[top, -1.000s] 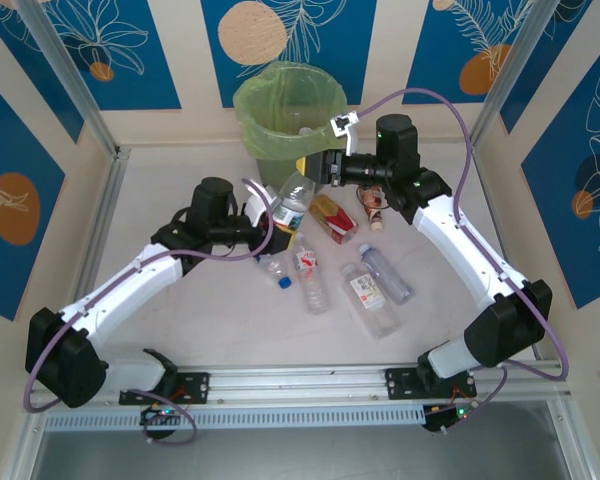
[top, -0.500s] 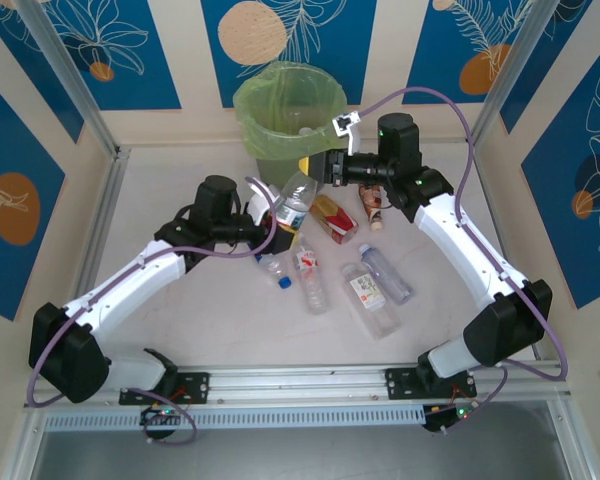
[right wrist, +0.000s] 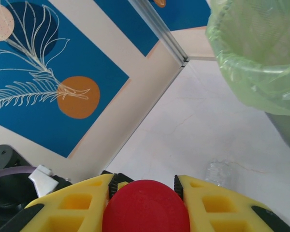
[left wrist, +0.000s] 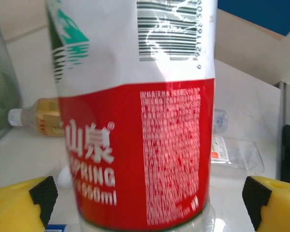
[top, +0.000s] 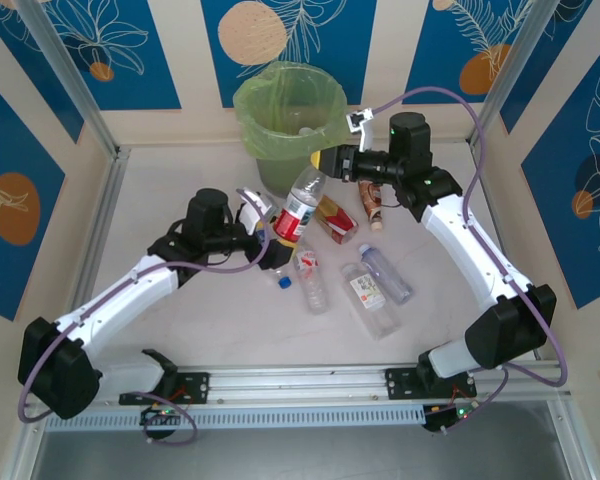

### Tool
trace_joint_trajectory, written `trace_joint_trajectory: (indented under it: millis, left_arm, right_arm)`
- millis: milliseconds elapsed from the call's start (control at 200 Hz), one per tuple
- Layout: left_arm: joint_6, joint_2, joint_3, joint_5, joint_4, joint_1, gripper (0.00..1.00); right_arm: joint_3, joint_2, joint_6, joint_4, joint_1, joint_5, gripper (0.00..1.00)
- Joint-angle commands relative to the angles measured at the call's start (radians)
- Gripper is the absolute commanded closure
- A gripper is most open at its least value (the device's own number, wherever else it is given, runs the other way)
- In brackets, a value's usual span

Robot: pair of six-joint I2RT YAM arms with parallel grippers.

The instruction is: Put the plastic bottles in the bin

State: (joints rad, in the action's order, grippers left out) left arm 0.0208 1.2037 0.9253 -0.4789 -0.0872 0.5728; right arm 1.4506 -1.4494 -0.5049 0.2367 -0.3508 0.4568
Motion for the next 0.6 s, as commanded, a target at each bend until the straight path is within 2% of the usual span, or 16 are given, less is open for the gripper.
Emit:
trace_joint_trajectory:
  millis: [0, 225, 280, 360, 420, 495, 595]
  left_arm:
    - [-0.042, -0.056, -0.051, 0.135, 0.125, -0.016, 0.0]
    - [-0.077, -0.152, -0.165, 0.441, 0.267, -0.015, 0.0]
    - [-0.1, -0.159, -0.174, 0.578, 0.262, -0.015, 0.0]
    - [-0.159, -0.145, -0.155, 0.833, 0.199, -0.017, 0.0]
    - [-0.203, -0.13, -0.139, 0.97, 0.135, -0.023, 0.0]
    - [-0.262, -0.119, -0.135, 1.056, 0.082, -0.037, 0.0]
    - [-0.346, -0.115, -0.145, 1.095, 0.043, -0.063, 0.0]
  right_arm:
    - [0.006, 0.027, 0.001, 0.009, 0.014, -0.04, 1.0]
    - [0.076, -0.004, 0.048, 0.048, 0.024, -0.155, 1.0]
    - [0.094, -0.017, 0.048, 0.036, 0.025, -0.165, 1.0]
    - [0.13, -0.041, 0.044, 0.018, 0.026, -0.169, 1.0]
    - [0.168, -0.068, 0.043, 0.015, 0.025, -0.161, 1.0]
    - [0.228, -0.107, 0.03, 0.014, 0.026, -0.157, 1.0]
    - [0.314, -0.164, -0.006, 0.0, 0.028, -0.155, 1.0]
